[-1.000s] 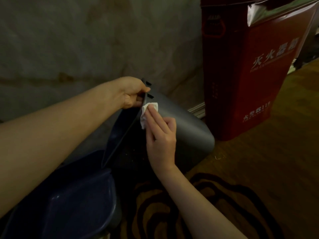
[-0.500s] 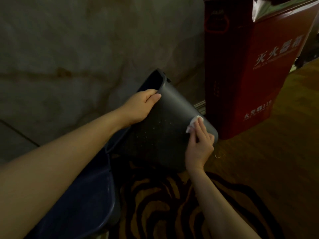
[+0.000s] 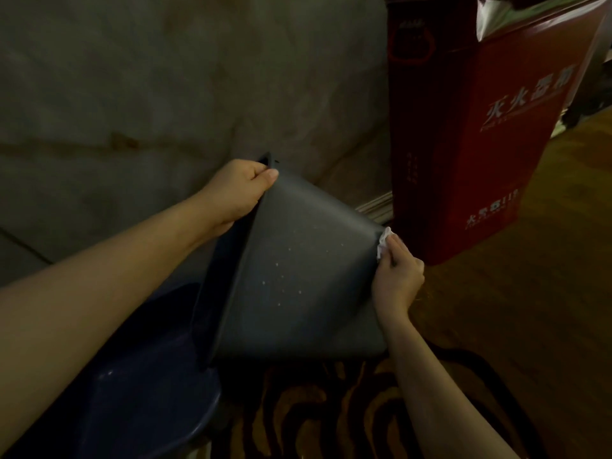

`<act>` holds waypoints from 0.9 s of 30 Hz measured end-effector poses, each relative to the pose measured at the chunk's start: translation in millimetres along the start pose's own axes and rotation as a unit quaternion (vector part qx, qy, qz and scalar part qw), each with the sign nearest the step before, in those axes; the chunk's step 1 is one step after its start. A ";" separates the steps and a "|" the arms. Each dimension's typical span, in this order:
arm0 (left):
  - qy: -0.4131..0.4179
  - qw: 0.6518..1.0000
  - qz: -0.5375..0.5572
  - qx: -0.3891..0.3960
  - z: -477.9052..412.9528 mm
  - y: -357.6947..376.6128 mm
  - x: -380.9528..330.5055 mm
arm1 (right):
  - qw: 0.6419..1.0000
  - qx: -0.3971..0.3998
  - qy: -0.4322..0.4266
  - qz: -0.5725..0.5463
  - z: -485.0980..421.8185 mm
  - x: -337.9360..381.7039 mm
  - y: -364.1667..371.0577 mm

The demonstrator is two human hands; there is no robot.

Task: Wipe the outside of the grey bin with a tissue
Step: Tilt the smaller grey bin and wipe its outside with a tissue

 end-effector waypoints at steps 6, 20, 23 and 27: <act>-0.077 0.993 0.087 0.035 0.1 5.3 5.8 | 0.980 0.074 -0.182 -0.026 54.9 94.7 18.5; -0.170 0.976 0.129 0.038 3.4 25.8 22.4 | 0.972 0.070 -0.225 0.027 67.0 56.6 -13.5; -0.184 0.973 0.135 0.023 1.0 24.6 25.7 | 0.989 0.058 -0.106 0.088 43.6 0.4 -36.8; -0.194 0.974 0.120 0.007 -4.1 20.2 25.4 | 0.996 0.061 -0.039 0.061 32.1 -15.6 -35.2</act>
Point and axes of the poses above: each hand's wrist, its own z-axis away from the middle knuckle, its own y-axis out of the palm, x = y × z, the point moved 8 cm from there along -z, towards the middle knuckle, and after that the axes turned 1 degree about x, right-handed, at the moved point
